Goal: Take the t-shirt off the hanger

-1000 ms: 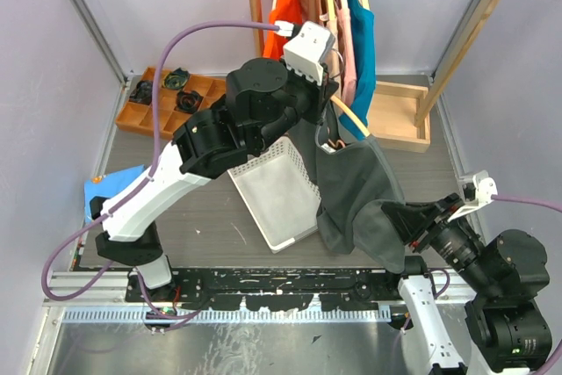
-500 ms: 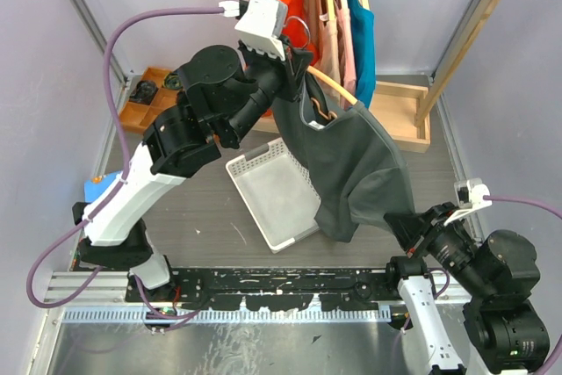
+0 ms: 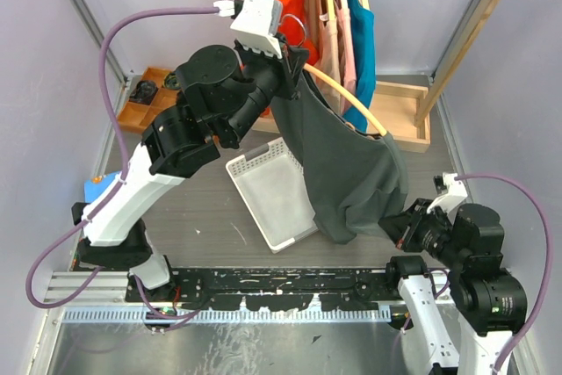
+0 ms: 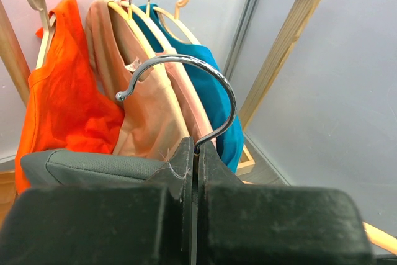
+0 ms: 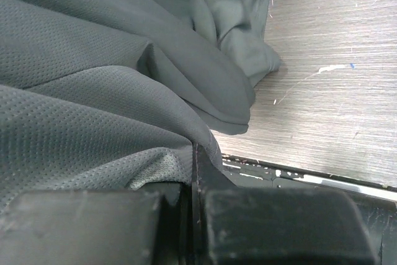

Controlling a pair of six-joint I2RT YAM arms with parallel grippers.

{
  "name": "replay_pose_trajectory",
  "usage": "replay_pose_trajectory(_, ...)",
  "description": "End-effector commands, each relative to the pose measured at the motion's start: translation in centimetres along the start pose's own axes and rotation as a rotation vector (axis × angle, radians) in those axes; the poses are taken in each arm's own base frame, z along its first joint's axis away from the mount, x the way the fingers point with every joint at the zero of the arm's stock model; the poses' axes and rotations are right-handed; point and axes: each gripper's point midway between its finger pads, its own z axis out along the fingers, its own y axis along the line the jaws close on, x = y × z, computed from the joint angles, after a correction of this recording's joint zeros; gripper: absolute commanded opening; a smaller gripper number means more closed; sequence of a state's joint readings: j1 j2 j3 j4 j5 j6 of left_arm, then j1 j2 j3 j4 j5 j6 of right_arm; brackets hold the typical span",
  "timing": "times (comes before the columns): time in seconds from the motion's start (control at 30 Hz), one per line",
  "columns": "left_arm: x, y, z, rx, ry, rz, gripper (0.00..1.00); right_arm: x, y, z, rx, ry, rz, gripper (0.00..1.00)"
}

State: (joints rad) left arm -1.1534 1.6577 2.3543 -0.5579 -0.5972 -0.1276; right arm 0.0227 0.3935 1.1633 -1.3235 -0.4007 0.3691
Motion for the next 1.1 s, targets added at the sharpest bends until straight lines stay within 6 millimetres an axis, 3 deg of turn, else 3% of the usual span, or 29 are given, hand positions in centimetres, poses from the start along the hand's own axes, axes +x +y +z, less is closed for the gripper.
replay_pose_trajectory(0.0, -6.0, 0.9, -1.9, -0.003, -0.159, -0.124, 0.0, -2.1, 1.6, -1.1, -0.054, -0.092, -0.047, 0.05)
replay_pose_trajectory(0.17, -4.7, 0.4, -1.4, 0.009, -0.125, -0.106, 0.0, -4.5, 3.9, -2.9, -0.128, -0.209, -0.115, 0.44)
replay_pose_trajectory(0.3, -3.9, 0.2, -1.1, 0.012, -0.106, -0.1, 0.0, -6.6, 5.6, -4.8, -0.176, -0.32, -0.176, 0.52)
replay_pose_trajectory(0.5, -3.1, 0.1, -1.0, 0.013, -0.083, -0.09, 0.0, -8.2, 7.3, -6.4, -0.221, -0.403, -0.223, 0.51)
replay_pose_trajectory(0.93, -2.2, 0.4, -1.4, 0.015, -0.052, -0.075, 0.0, -11.0, 7.8, -7.2, -0.187, -0.469, -0.252, 0.51)
replay_pose_trajectory(0.97, -2.3, 0.4, -1.4, 0.013, -0.053, -0.075, 0.0, -11.1, 7.7, -7.1, -0.184, -0.471, -0.251, 0.46)
replay_pose_trajectory(1.07, -2.5, 0.5, -1.5, 0.01, -0.06, -0.076, 0.0, -11.0, 7.3, -6.8, -0.167, -0.466, -0.23, 0.15)
